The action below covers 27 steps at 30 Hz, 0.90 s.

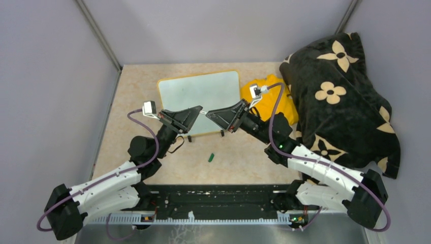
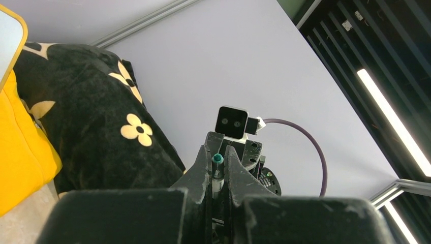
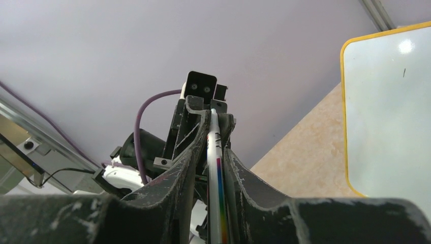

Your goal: Write a sentence on the whiteboard

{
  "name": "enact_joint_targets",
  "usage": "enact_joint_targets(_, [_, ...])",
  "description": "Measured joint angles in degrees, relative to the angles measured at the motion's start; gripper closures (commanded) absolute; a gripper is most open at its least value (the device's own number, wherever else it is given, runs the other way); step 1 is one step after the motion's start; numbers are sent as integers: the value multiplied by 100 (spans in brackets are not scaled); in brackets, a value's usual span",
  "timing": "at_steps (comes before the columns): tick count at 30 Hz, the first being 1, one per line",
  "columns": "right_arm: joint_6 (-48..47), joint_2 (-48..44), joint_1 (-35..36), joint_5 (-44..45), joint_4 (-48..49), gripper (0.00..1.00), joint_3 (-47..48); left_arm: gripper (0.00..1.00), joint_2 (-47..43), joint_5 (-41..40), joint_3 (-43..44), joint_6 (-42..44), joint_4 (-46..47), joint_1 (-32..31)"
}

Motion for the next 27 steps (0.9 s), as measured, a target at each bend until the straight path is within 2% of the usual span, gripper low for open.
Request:
enact_joint_targets(14, [98, 76, -11, 17, 85, 81, 0, 100, 70, -61, 0, -284, 4, 0])
enact_joint_targets(27, [96, 105, -11, 70, 98, 100, -7, 100, 68, -72, 0, -297, 13, 0])
